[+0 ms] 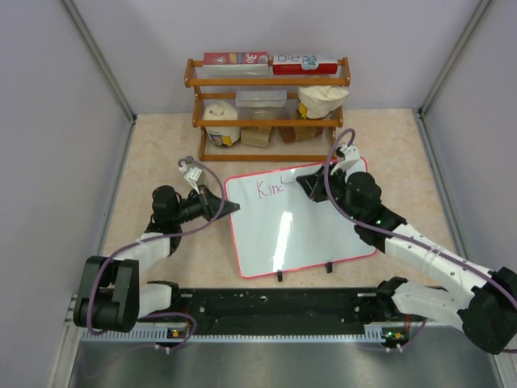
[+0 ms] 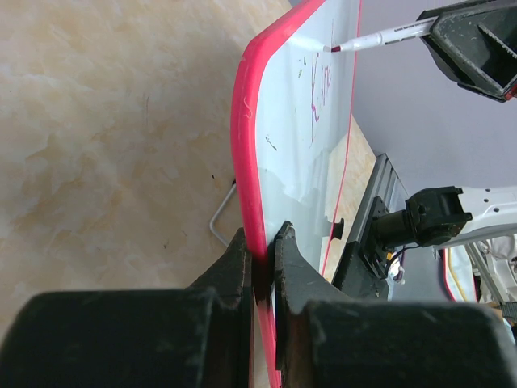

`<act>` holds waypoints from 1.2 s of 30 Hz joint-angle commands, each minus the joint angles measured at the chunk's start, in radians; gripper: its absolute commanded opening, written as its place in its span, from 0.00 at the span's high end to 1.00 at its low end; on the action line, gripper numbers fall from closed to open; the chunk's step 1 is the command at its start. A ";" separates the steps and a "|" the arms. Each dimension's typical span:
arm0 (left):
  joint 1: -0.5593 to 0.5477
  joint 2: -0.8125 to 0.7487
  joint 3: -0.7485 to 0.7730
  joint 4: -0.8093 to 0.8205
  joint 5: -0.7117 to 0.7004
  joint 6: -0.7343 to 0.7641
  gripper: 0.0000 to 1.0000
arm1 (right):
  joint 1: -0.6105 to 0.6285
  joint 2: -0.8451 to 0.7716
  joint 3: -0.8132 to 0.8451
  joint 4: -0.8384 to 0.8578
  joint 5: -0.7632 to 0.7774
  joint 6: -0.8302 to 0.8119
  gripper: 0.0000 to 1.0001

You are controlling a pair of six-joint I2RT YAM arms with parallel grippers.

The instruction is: Write a sentence on the whiteboard

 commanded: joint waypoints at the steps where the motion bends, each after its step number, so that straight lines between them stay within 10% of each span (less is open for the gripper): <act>1: -0.009 0.021 -0.021 -0.032 -0.123 0.214 1.00 | -0.012 -0.025 -0.018 -0.021 -0.007 -0.007 1.00; 36: -0.009 0.019 -0.021 -0.035 -0.127 0.214 1.00 | -0.024 -0.113 -0.030 -0.033 0.004 0.010 1.00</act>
